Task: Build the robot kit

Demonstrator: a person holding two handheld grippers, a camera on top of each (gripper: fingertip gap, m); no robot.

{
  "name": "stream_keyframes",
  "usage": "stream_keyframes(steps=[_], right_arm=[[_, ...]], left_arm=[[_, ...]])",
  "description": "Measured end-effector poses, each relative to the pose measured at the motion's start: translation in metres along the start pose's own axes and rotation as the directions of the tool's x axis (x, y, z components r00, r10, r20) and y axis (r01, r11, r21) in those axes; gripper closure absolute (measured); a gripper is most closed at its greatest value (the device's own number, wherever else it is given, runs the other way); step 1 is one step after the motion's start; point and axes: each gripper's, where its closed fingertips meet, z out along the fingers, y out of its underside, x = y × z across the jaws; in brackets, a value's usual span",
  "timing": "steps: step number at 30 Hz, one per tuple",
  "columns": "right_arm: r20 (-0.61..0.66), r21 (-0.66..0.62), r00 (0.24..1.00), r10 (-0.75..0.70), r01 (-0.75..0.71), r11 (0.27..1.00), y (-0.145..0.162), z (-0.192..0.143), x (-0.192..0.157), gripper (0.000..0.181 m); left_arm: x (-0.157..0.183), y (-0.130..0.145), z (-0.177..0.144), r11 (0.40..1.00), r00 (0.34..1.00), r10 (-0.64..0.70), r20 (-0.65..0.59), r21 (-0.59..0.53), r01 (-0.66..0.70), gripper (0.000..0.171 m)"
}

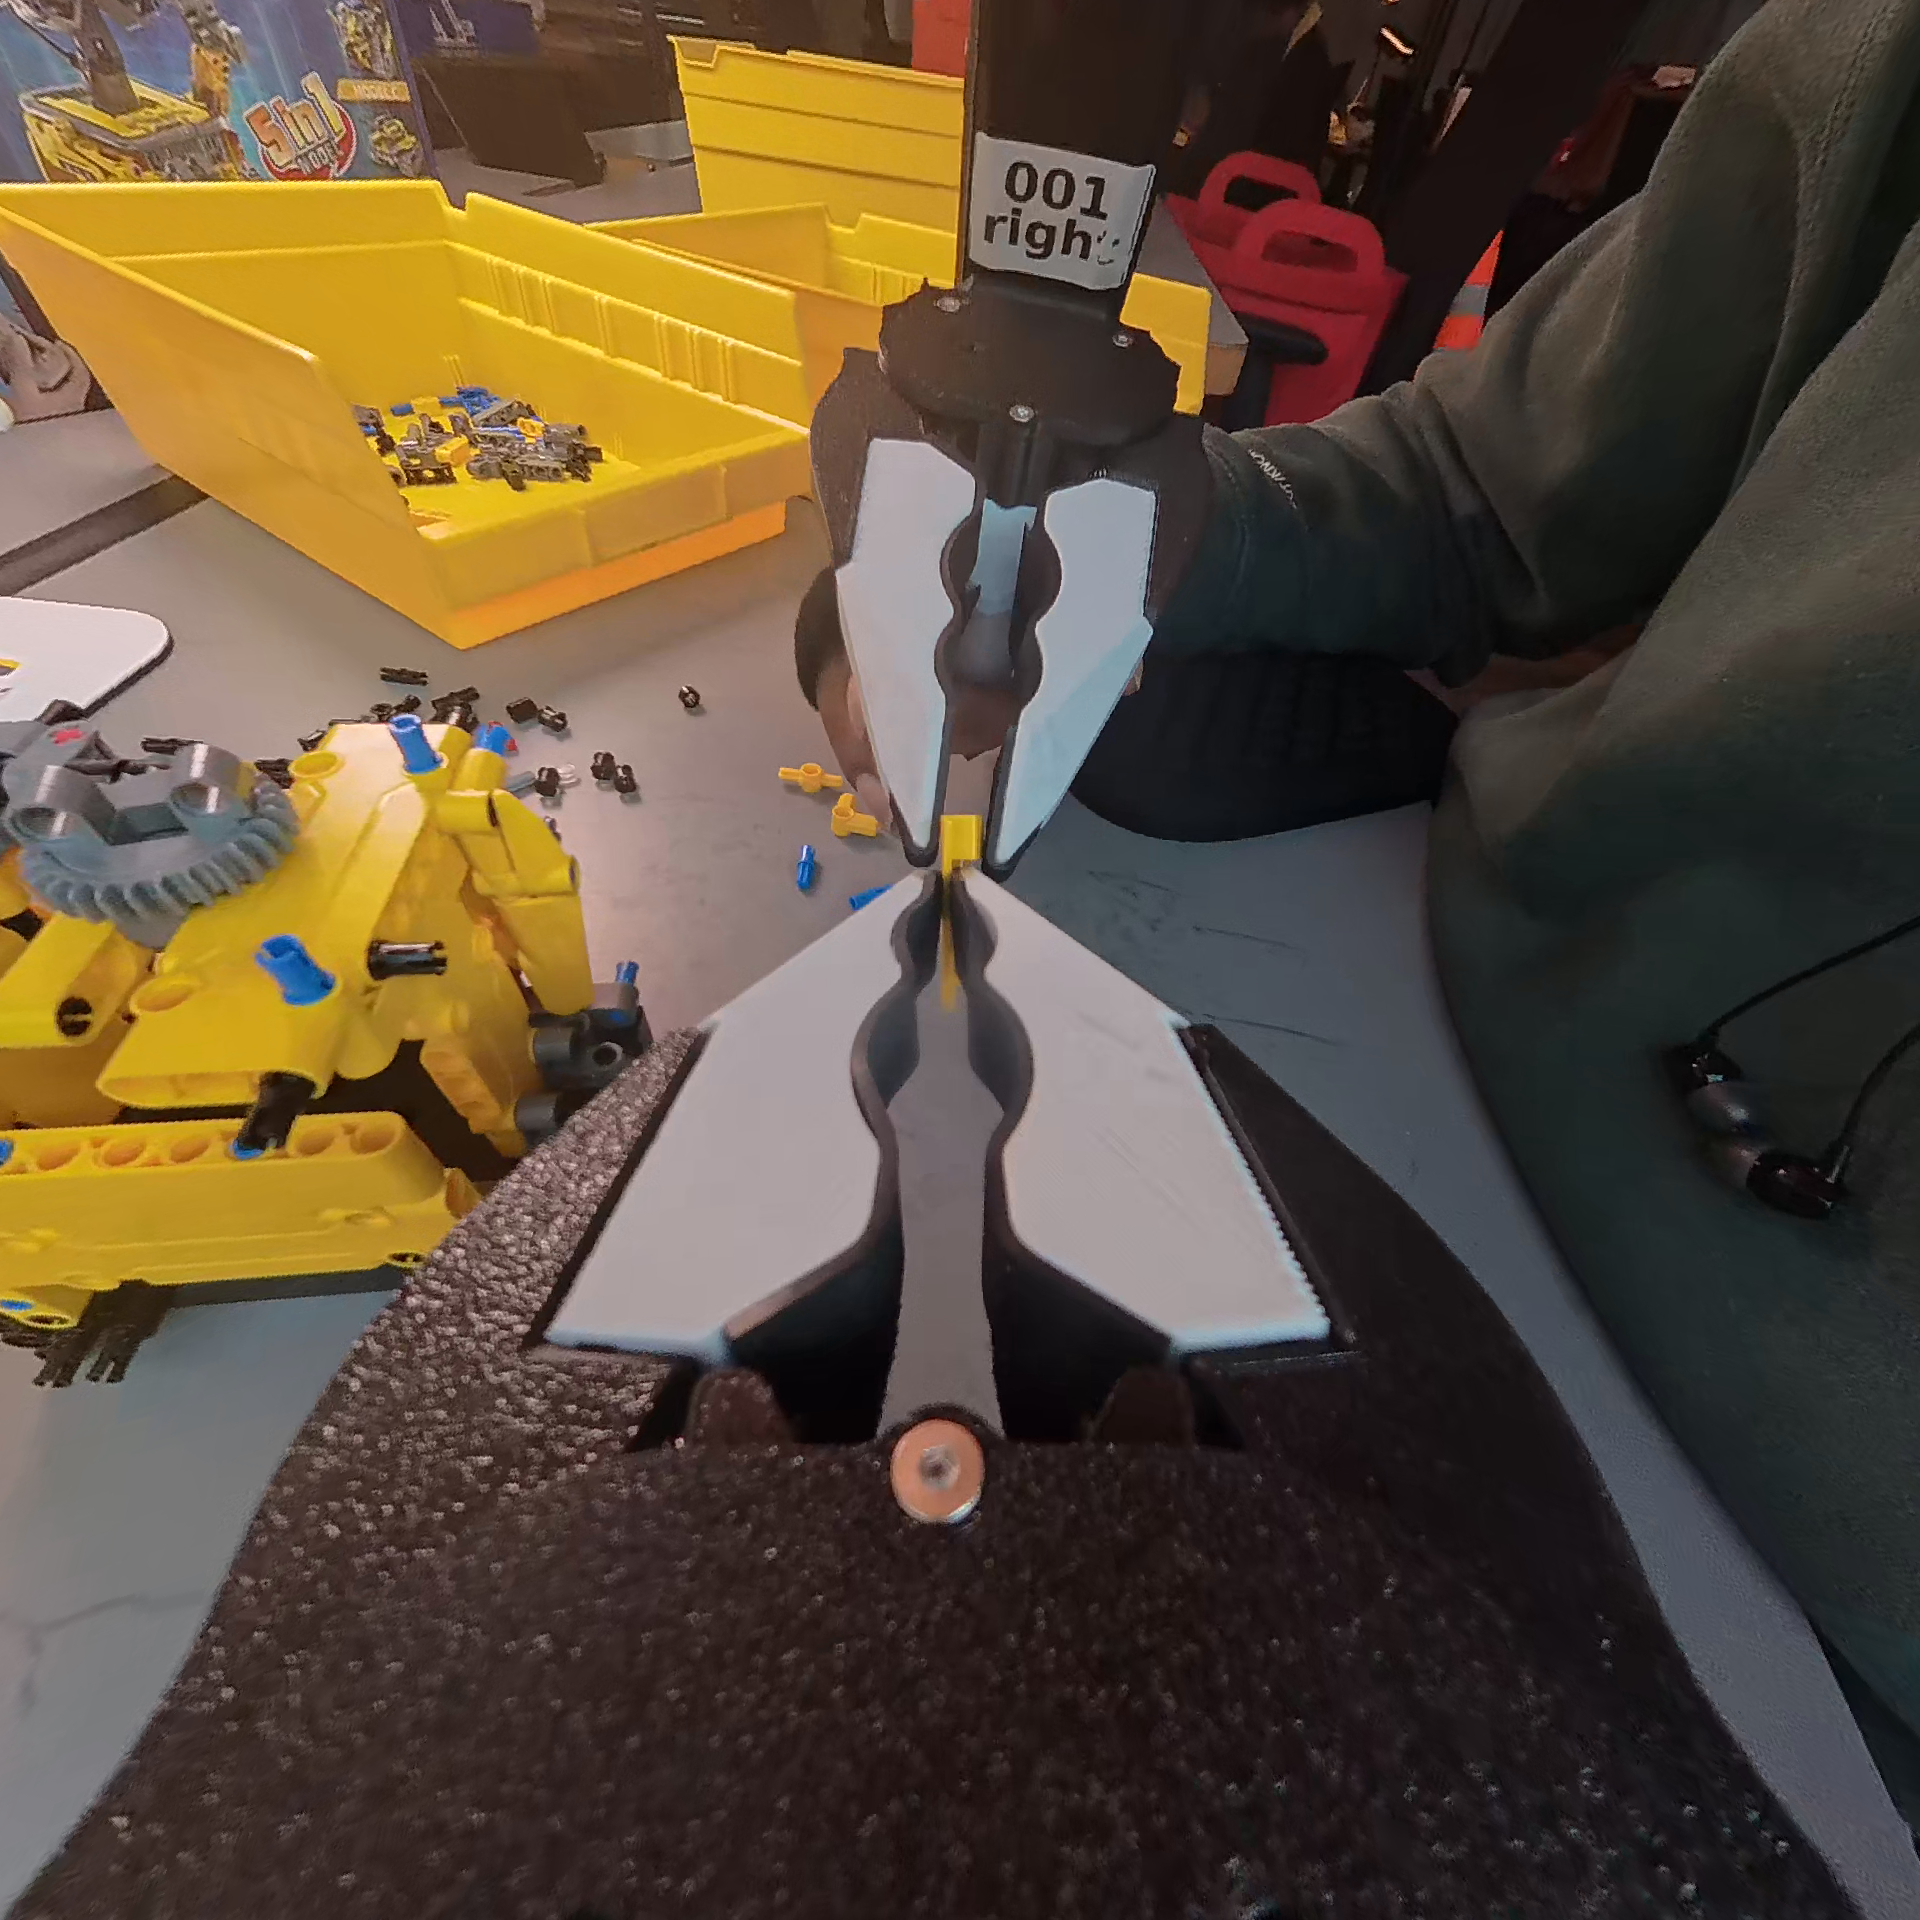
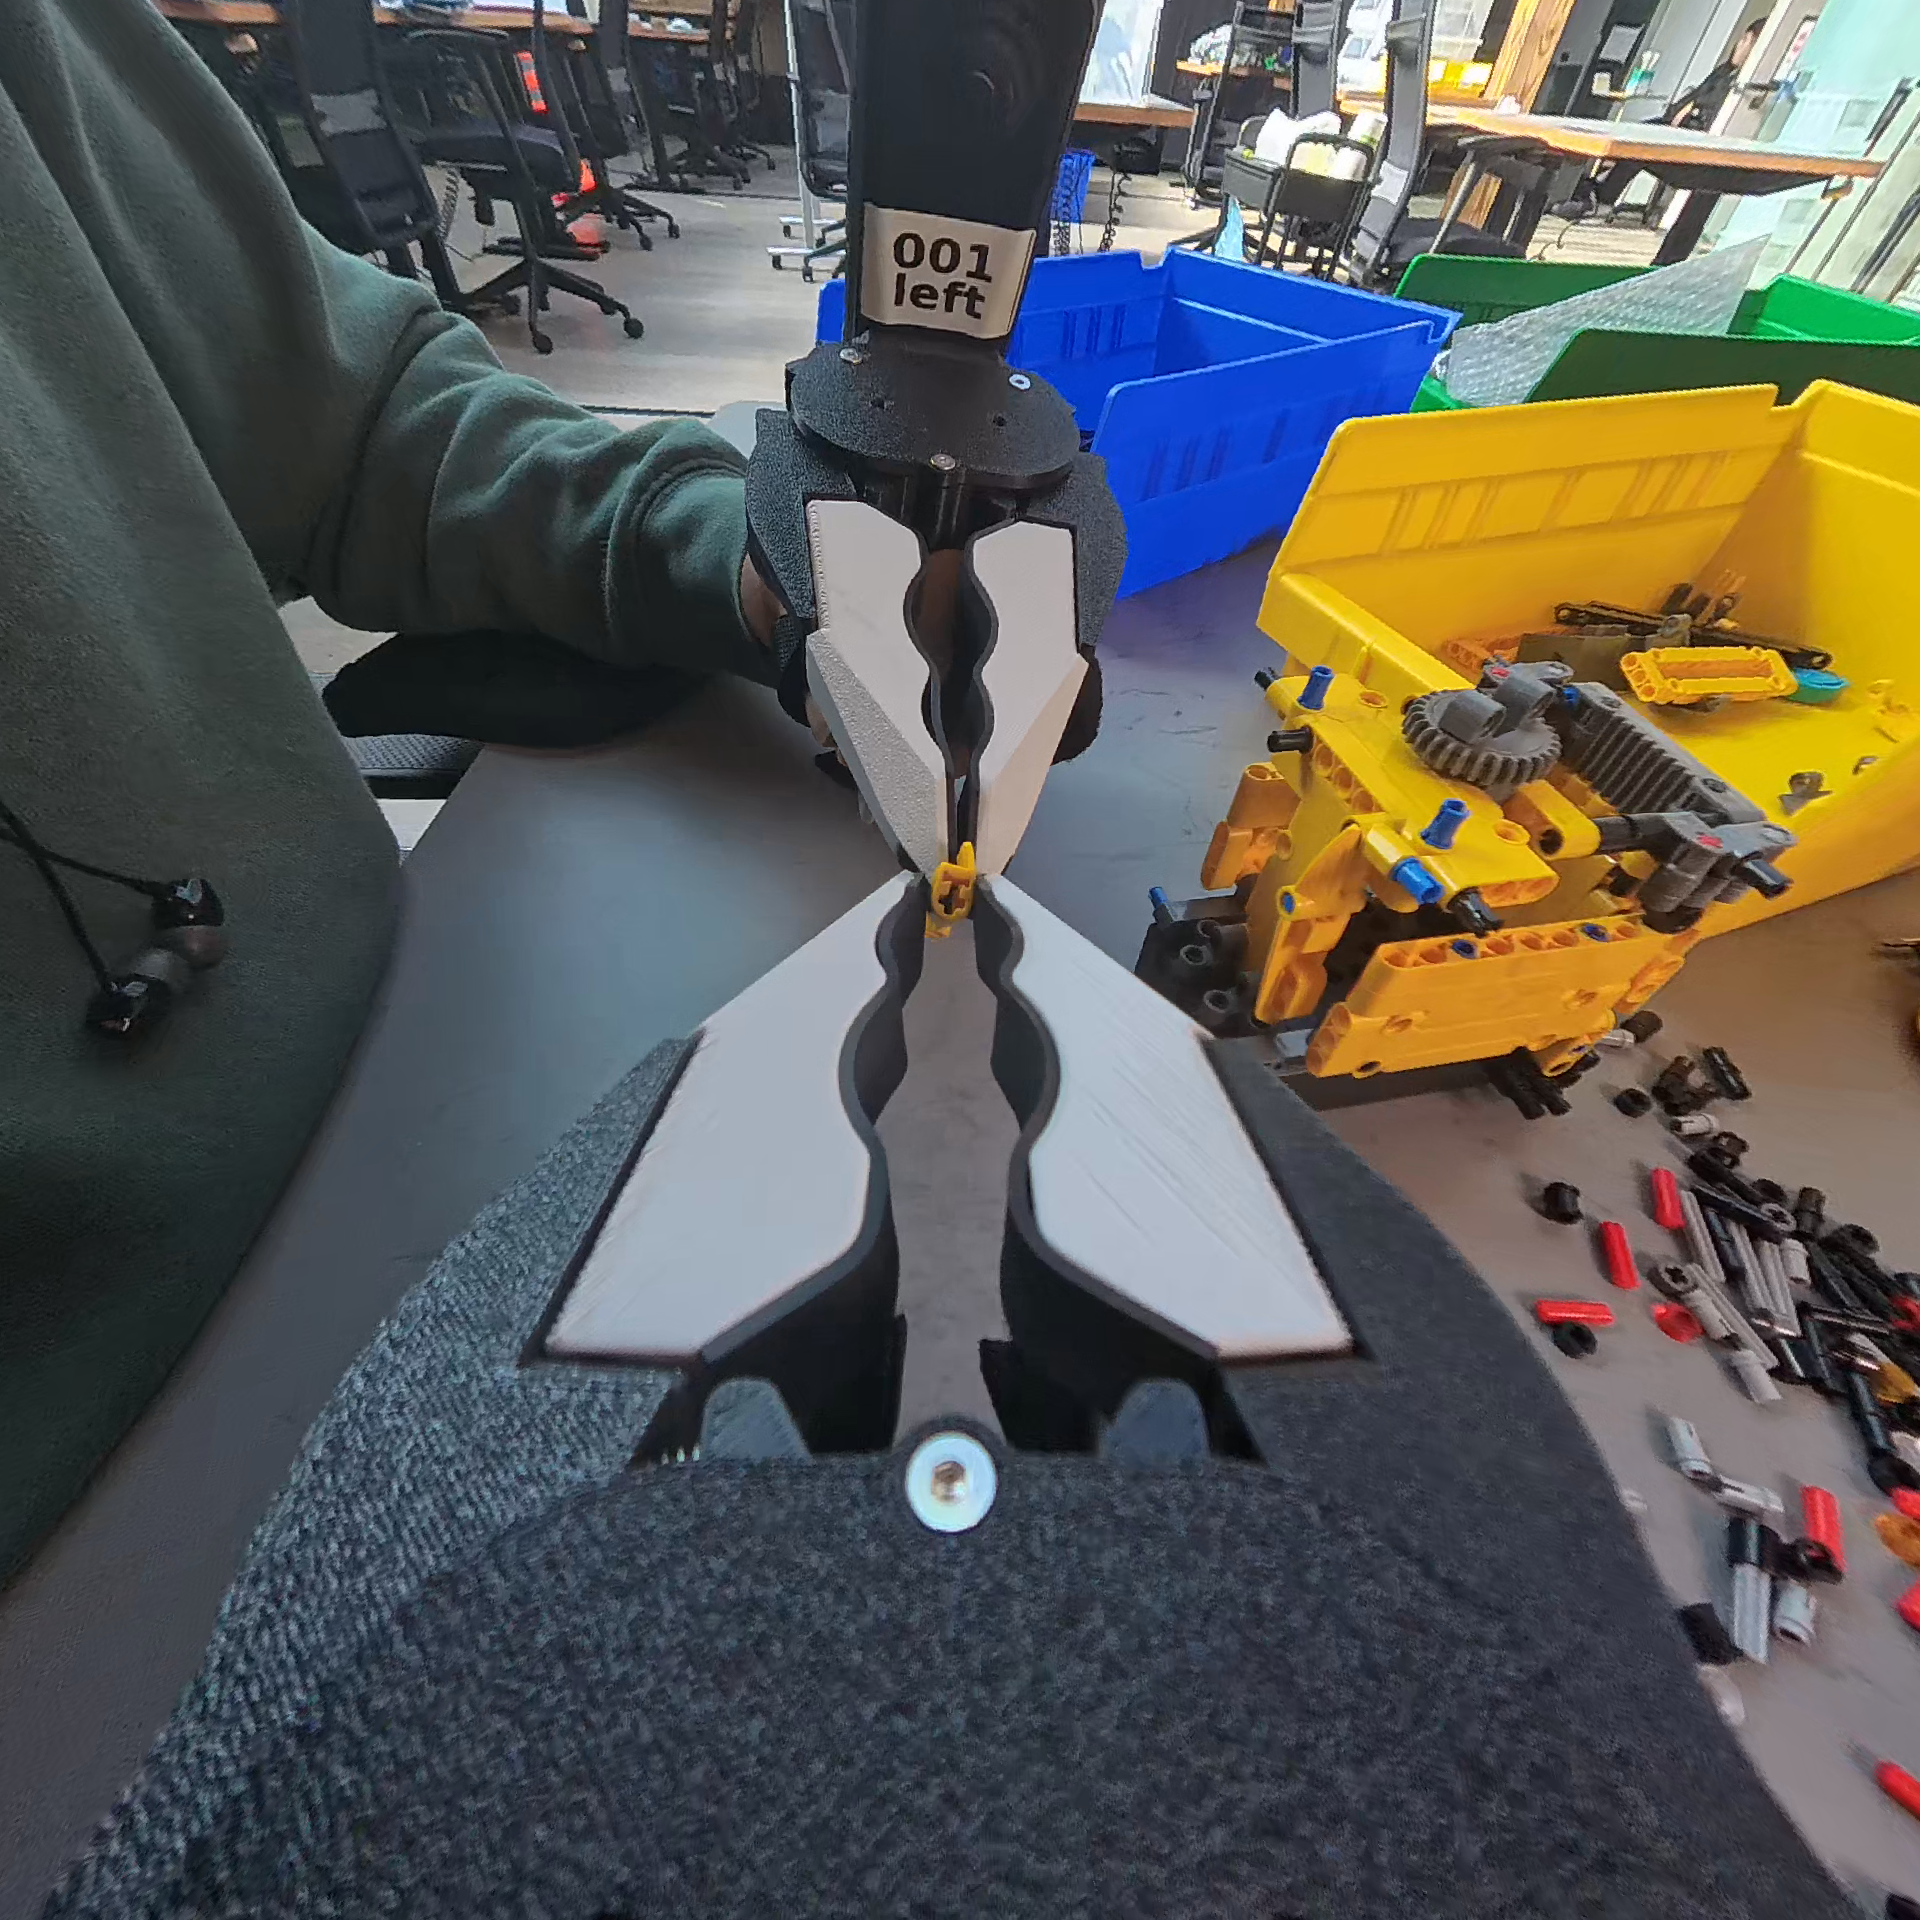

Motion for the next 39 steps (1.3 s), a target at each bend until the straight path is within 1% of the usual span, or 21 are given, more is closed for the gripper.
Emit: stream_keyframes(steps=[8, 10, 17, 19, 21, 22, 24, 28, 30, 39], right_arm=[[0.012, 0.039, 1.0, 0.027, -0.028, 0.999, -0.005, -0.002, 0.001, 0.174], [0.02, 0.048, 0.999, 0.032, -0.033, 0.998, -0.007, -0.003, 0.001, 0.175], [0.05, 0.092, 0.997, 0.059, -0.063, 0.994, -0.013, -0.005, -0.003, 0.175], [0.051, 0.101, 0.997, 0.061, -0.066, 0.993, -0.014, -0.005, -0.002, 0.175], [0.054, 0.116, 0.995, 0.078, -0.084, 0.99, -0.016, -0.007, -0.001, 0.175], [0.058, 0.122, 0.995, 0.083, -0.089, 0.989, -0.017, -0.008, -0.001, 0.175], [0.07, 0.135, 0.994, 0.08, -0.089, 0.987, -0.02, -0.008, -0.004, 0.175], [0.087, 0.135, 0.993, 0.077, -0.089, 0.987, -0.02, -0.005, -0.009, 0.175], [0.101, 0.132, 0.992, 0.081, -0.094, 0.987, -0.019, -0.005, -0.011, 0.175], [0.082, 0.127, 0.992, 0.094, -0.104, 0.986, -0.016, -0.004, -0.006, 0.174]], left_arm=[[-0.001, -0.005, -0.001, 0.998, 0.999, -0.037, -0.006, 0.042, 0.037, 0.169], [-0.002, -0.007, -0.002, 0.998, 0.999, -0.045, -0.004, 0.053, 0.045, 0.165], [0.003, -0.013, -0.005, 0.994, 0.997, -0.065, -0.047, 0.088, 0.068, 0.164], [0.006, -0.013, -0.006, 0.993, 0.995, -0.067, -0.068, 0.092, 0.073, 0.162], [0.011, -0.017, -0.008, 0.989, 0.99, -0.085, -0.111, 0.11, 0.097, 0.156], [0.011, -0.018, -0.008, 0.988, 0.989, -0.091, -0.113, 0.111, 0.104, 0.156], [0.009, -0.013, -0.007, 0.993, 0.993, -0.077, -0.089, 0.085, 0.085, 0.158], [0.015, -0.008, -0.002, 0.997, 0.993, -0.056, -0.106, 0.052, 0.062, 0.165], [0.017, -0.007, -0.001, 0.997, 0.992, -0.053, -0.115, 0.044, 0.058, 0.165], [0.013, -0.005, -0.003, 0.997, 0.993, -0.066, -0.095, 0.027, 0.069, 0.165]])
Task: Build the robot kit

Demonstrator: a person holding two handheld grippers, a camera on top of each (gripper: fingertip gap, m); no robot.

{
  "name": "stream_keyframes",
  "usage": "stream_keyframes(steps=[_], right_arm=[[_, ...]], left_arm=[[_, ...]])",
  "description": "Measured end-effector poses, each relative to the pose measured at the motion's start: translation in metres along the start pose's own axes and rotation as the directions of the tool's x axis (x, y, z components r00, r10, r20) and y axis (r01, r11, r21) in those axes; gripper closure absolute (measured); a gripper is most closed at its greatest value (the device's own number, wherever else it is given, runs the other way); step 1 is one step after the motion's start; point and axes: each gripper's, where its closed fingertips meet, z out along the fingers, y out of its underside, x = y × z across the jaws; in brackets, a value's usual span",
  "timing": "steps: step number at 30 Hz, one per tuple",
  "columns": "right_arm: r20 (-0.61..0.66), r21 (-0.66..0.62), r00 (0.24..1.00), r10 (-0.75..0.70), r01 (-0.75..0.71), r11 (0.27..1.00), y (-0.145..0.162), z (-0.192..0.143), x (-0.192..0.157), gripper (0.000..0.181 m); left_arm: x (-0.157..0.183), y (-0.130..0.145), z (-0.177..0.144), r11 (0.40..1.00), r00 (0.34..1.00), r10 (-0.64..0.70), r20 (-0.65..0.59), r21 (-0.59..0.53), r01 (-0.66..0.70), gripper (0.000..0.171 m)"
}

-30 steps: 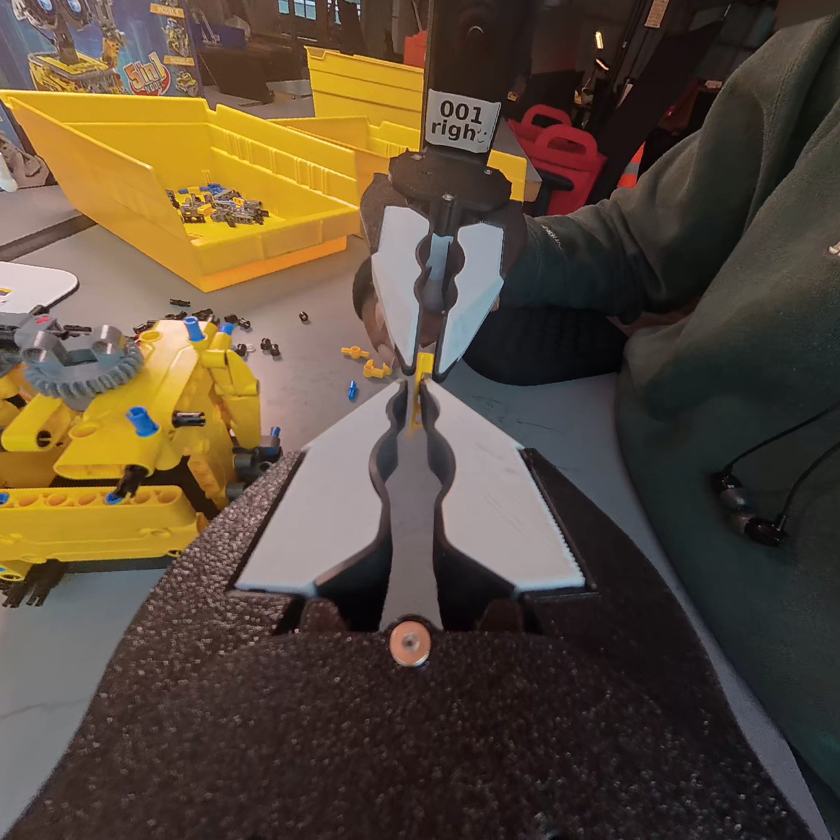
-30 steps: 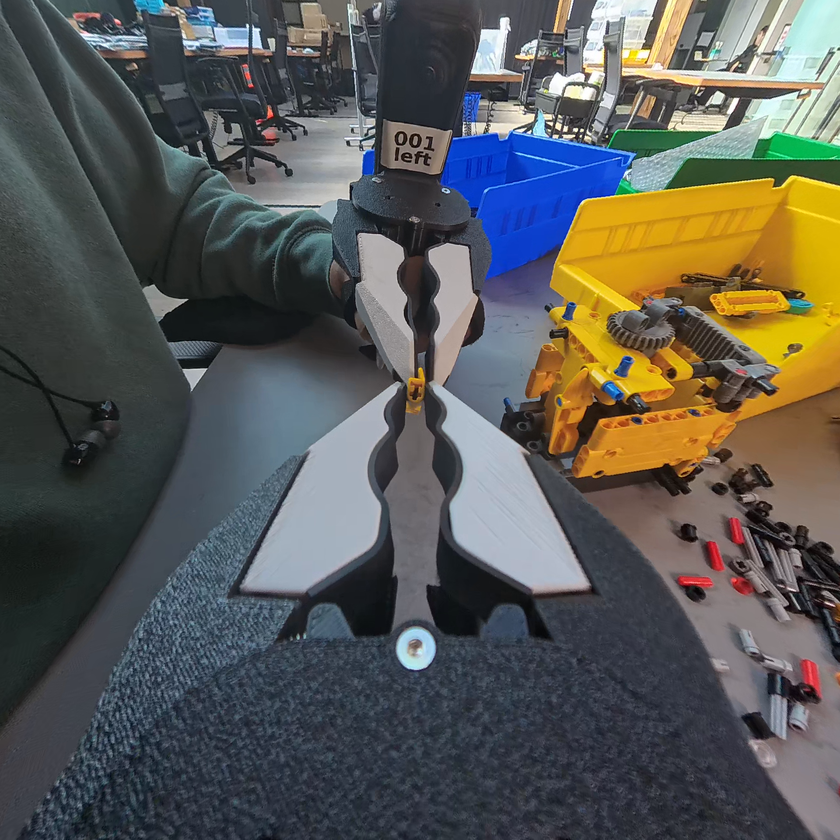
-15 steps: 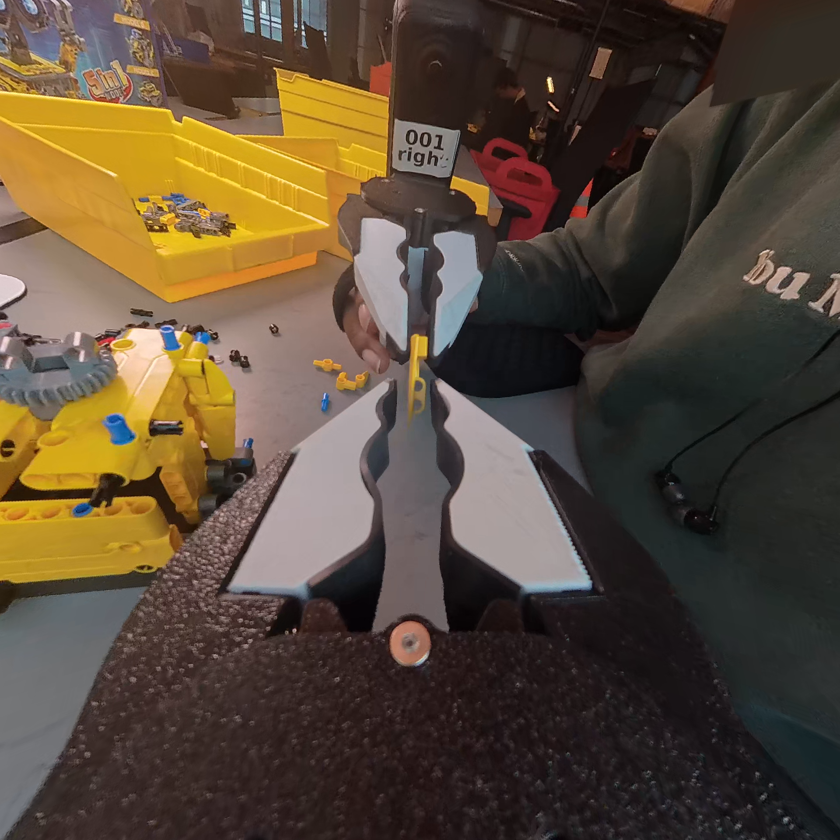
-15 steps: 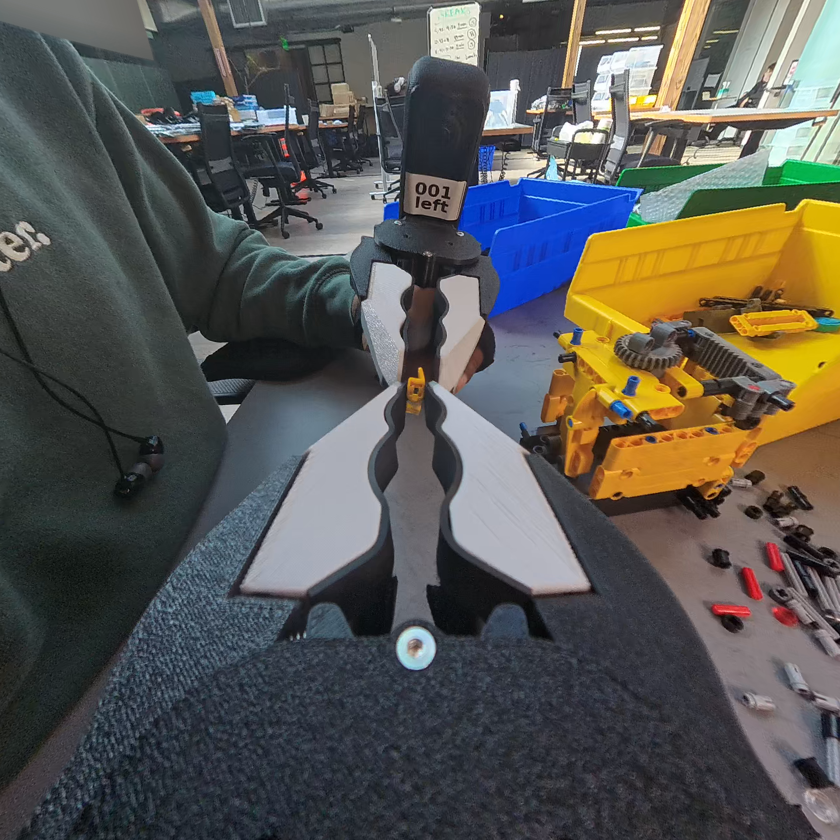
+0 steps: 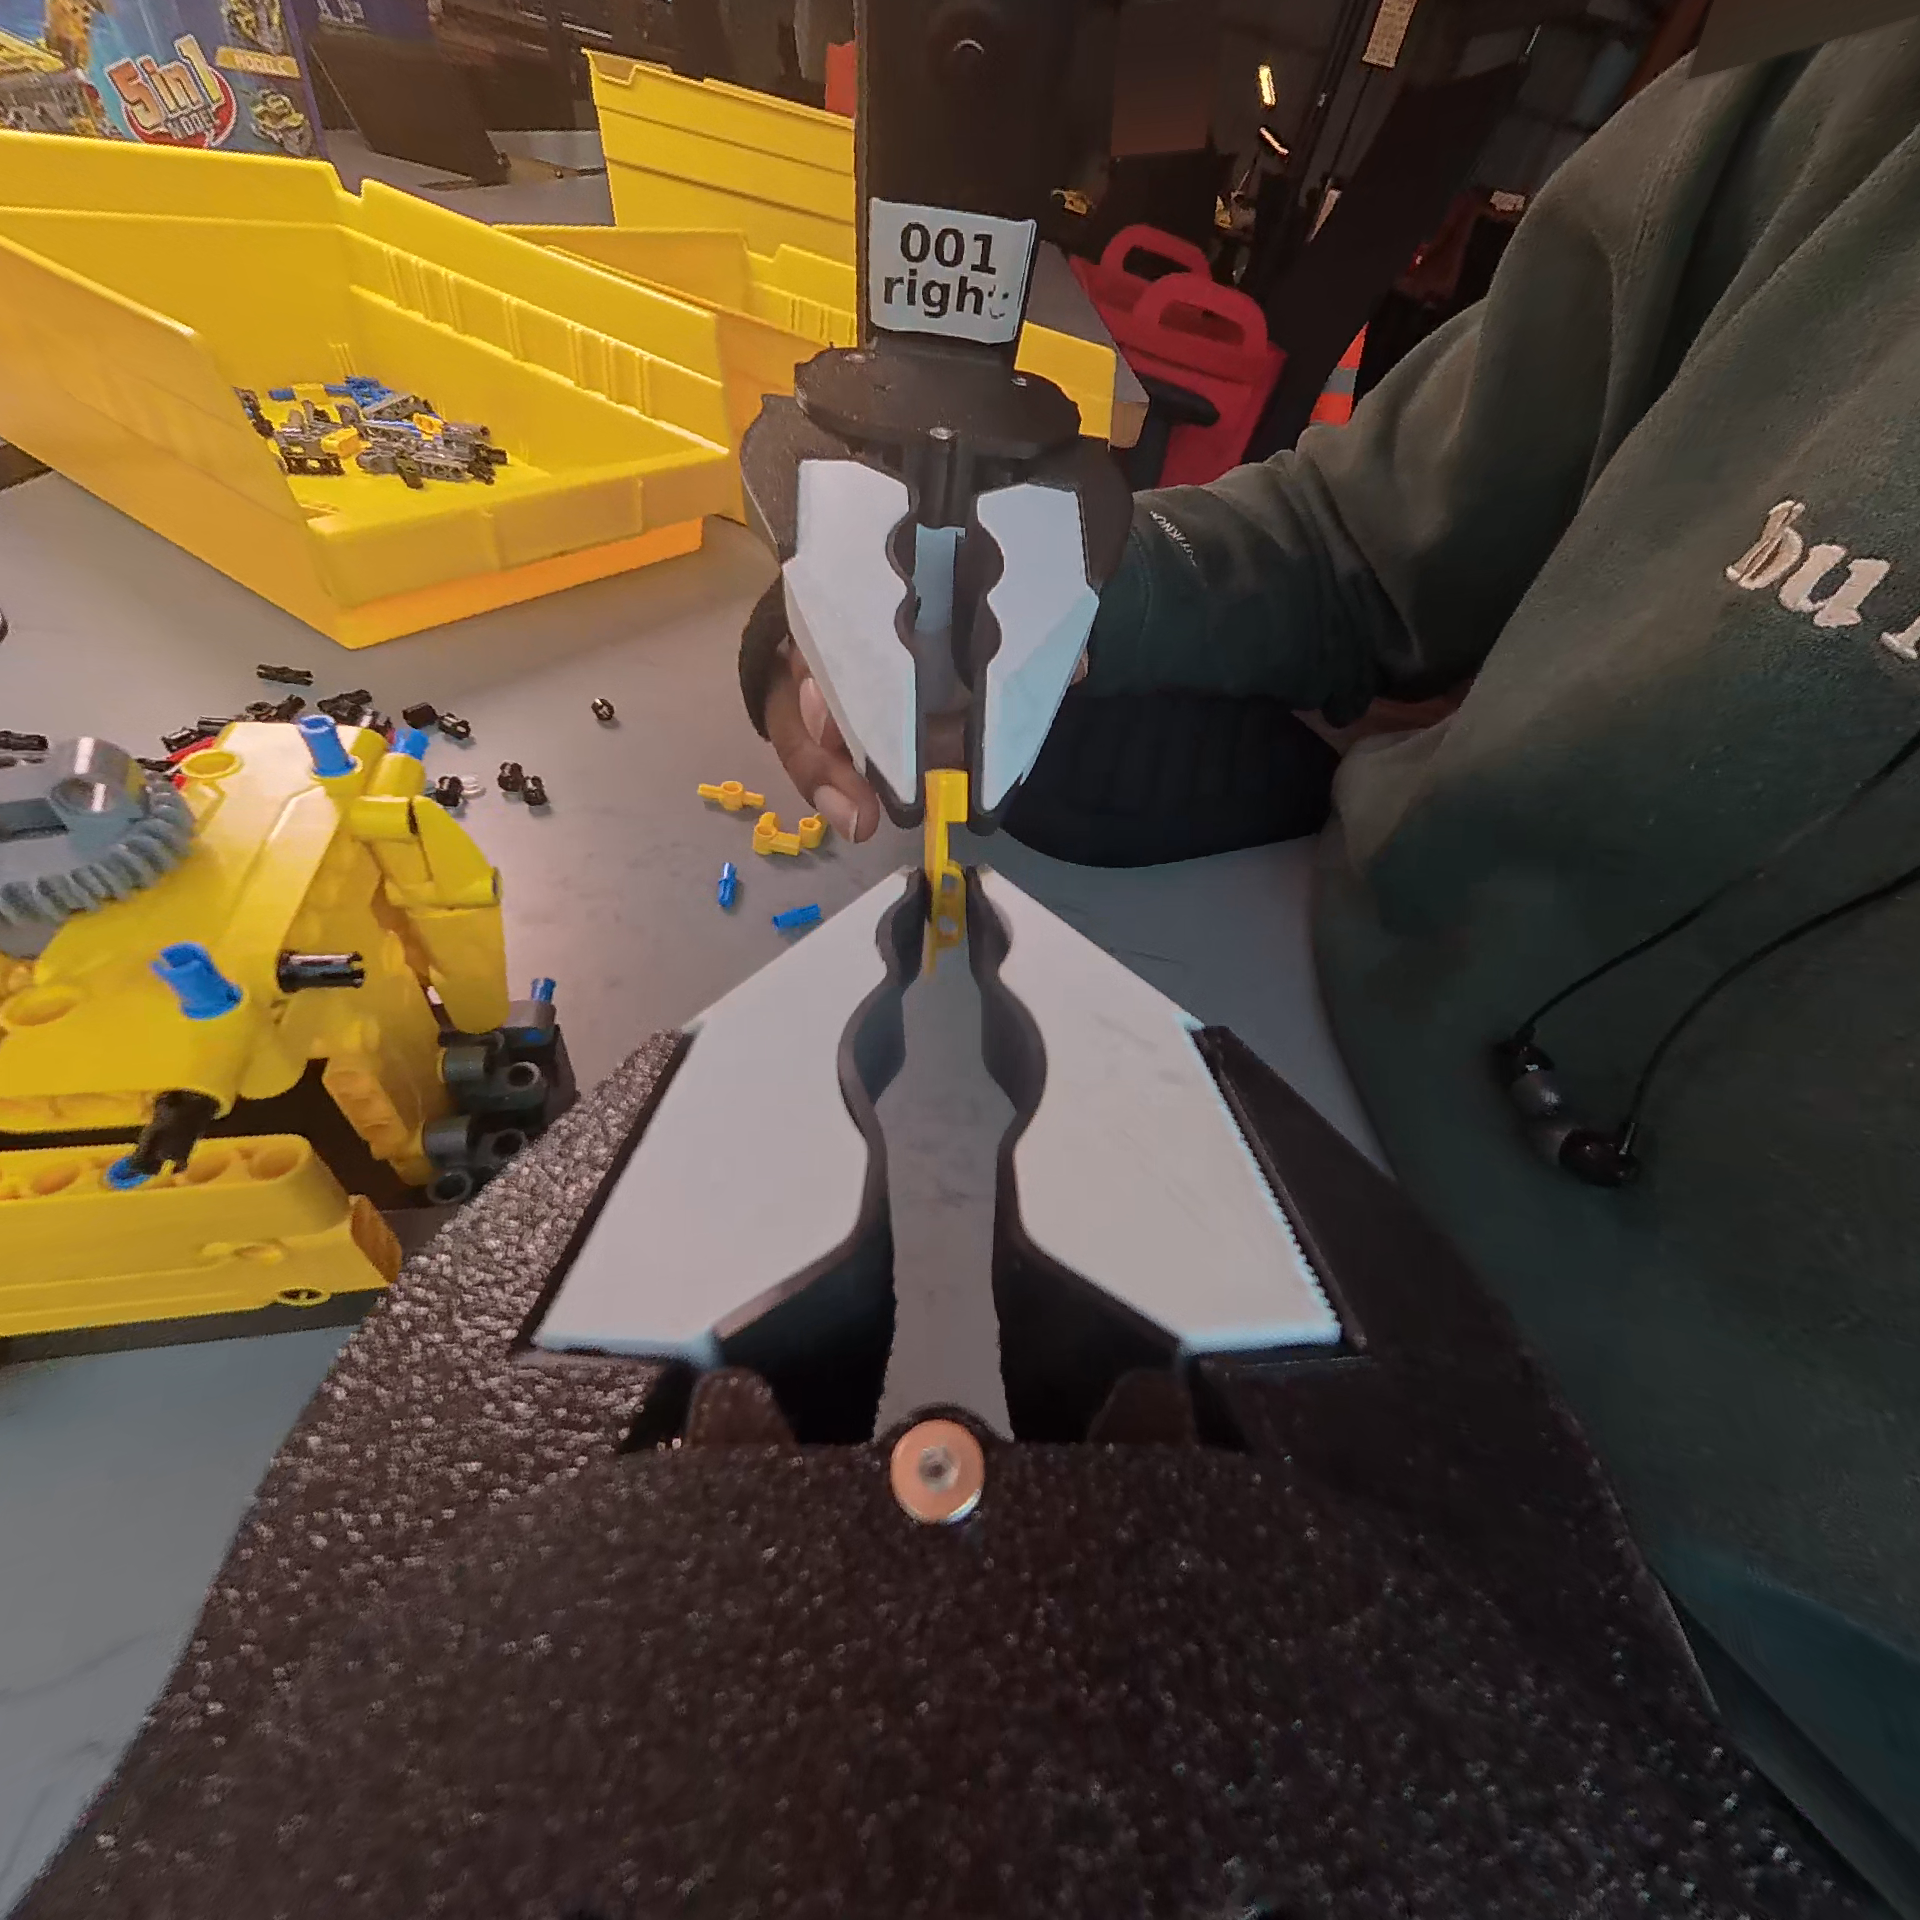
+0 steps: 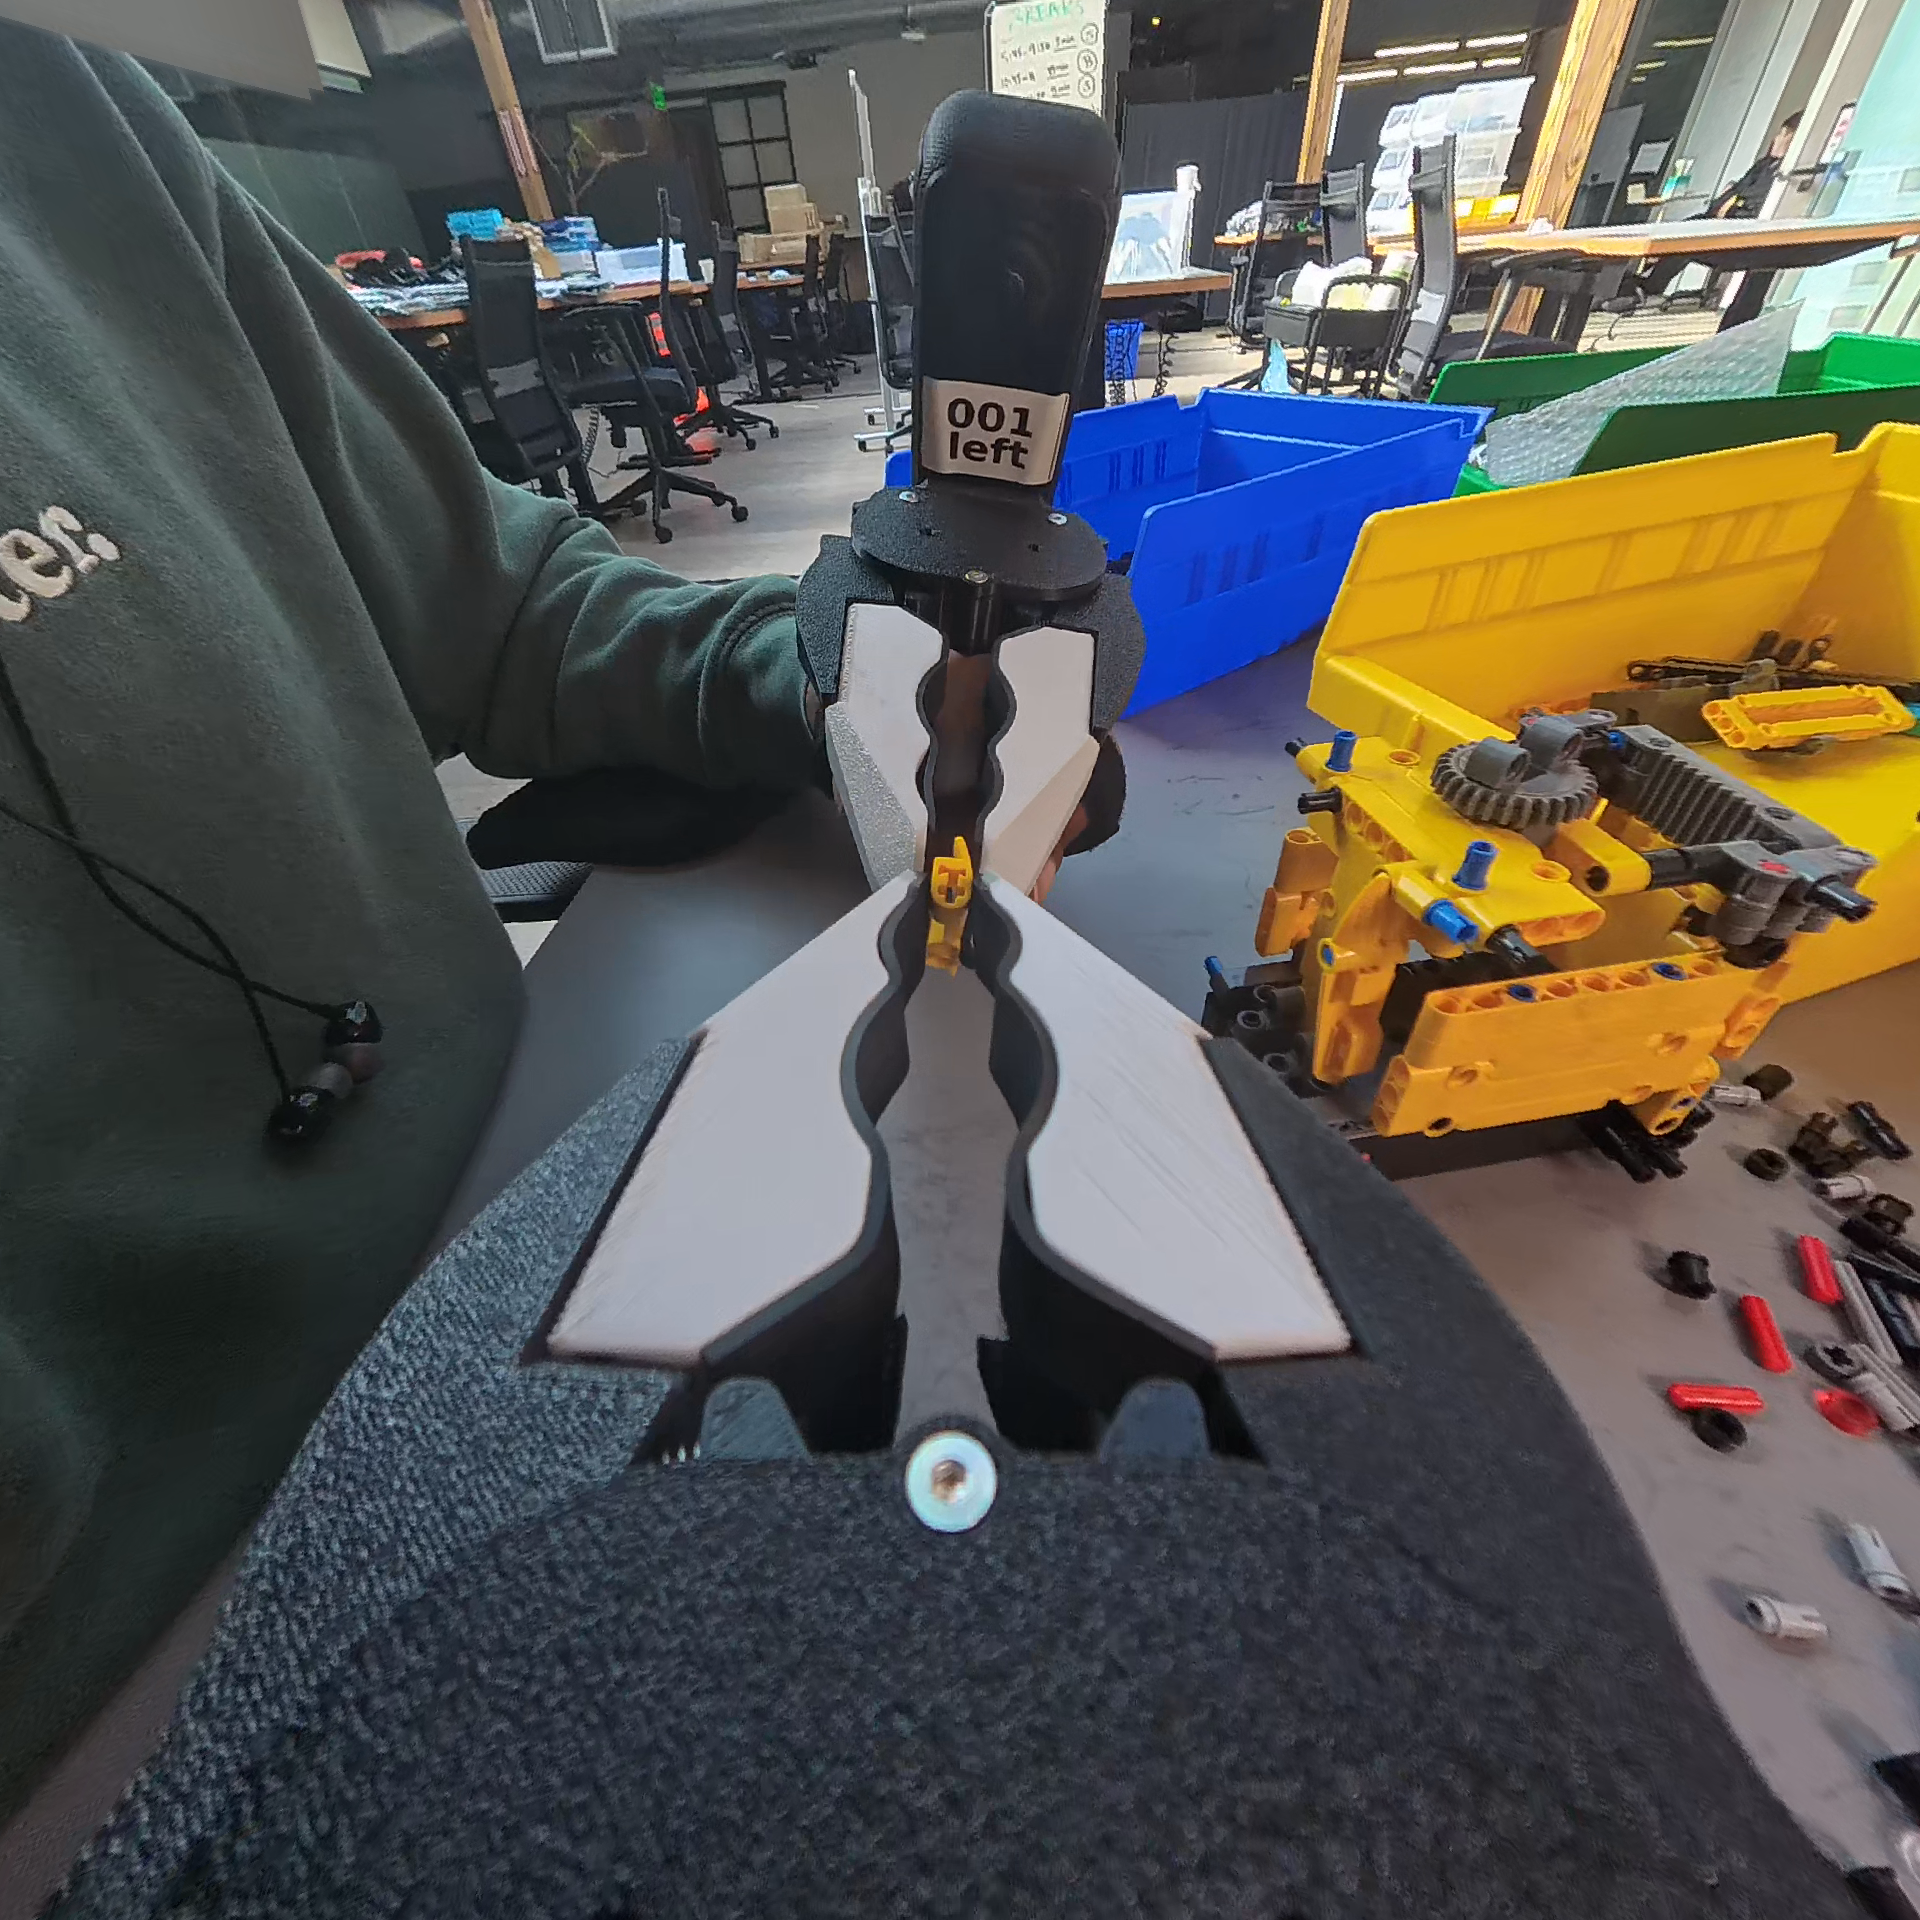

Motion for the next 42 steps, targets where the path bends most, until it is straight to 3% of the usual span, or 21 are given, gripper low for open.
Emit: stream_keyframes(steps=[14, 32, 36, 42], right_arm=[[0.013, -0.013, 1.0, 0.003, -0.003, 1.0, 0.003, 0.001, -0.001, 0.175], [0.009, 0.01, 1.0, 0.003, -0.003, 1.0, -0.002, -0.002, 0.001, 0.168], [-0.095, -0.045, 0.995, -0.035, 0.031, 0.999, -0.009, -0.022, 0.024, 0.167], [-0.43, -0.248, 0.899, -0.087, -0.025, 0.968, -0.012, -0.107, 0.085, 0.163]], left_arm=[[0.001, -0.005, -0.003, 0.997, 0.998, -0.055, -0.037, 0.044, 0.057, 0.164], [-0.004, -0.009, -0.008, 0.998, 0.999, -0.033, 0.009, 0.049, 0.032, 0.168], [-0.01, -0.007, -0.009, 0.999, 0.998, -0.039, 0.046, 0.033, 0.038, 0.168], [-0.025, 0.013, -0.006, 0.994, 0.988, -0.062, 0.139, -0.083, 0.074, 0.168]])
